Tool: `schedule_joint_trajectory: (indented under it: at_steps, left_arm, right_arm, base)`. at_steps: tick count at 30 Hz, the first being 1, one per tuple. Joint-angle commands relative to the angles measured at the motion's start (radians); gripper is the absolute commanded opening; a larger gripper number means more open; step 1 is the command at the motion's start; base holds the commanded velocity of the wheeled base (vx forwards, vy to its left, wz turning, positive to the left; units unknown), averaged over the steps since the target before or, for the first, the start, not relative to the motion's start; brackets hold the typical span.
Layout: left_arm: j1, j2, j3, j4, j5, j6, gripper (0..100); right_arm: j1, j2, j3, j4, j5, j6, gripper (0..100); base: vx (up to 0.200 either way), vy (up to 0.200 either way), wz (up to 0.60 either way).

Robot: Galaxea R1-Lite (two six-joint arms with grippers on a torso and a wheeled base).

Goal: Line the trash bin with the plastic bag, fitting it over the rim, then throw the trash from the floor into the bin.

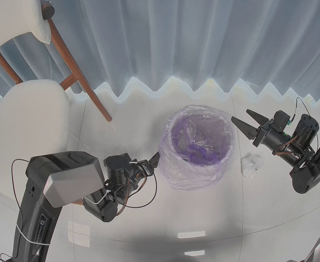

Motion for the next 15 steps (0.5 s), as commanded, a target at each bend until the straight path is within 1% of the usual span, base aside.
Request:
schedule_joint_trajectory:
  at_steps: [1, 4, 5, 6, 8, 11, 15]
  left_arm:
    - [0.012, 0.070, -0.129, 0.062, -0.005, -0.001, 100]
    - [0.012, 0.101, -0.200, 0.151, -0.006, 0.000, 100]
    - [0.012, 0.101, -0.200, 0.151, -0.006, 0.000, 100]
    - [0.012, 0.132, -0.252, 0.211, -0.003, 0.003, 100]
    - [0.012, 0.164, -0.305, 0.257, 0.003, 0.003, 100]
    - [0.014, 0.193, -0.338, 0.279, 0.003, 0.006, 100]
    - [0.014, 0.202, -0.336, 0.282, 0.006, 0.006, 100]
  right_arm:
    - [-0.017, -0.081, 0.043, -0.002, -0.001, 0.001, 100]
    - [-0.026, -0.088, 0.058, -0.003, -0.001, -0.001, 100]
    - [-0.026, -0.088, 0.058, -0.003, -0.001, -0.001, 100]
    - [-0.034, -0.090, 0.068, -0.005, -0.001, -0.004, 100]
    - [-0.037, -0.088, 0.081, -0.014, -0.001, -0.004, 100]
    - [-0.046, -0.088, 0.101, -0.031, -0.001, -0.005, 100]
    - [-0.057, -0.088, 0.131, -0.039, -0.001, -0.007, 100]
  base:
    - [0.000, 0.000, 0.00]
    - [0.000, 0.000, 0.00]
    - [0.000, 0.000, 0.00]
    - [0.000, 0.000, 0.00]
    - [0.000, 0.000, 0.00]
    - [0.000, 0.000, 0.00]
    - [0.000, 0.000, 0.00]
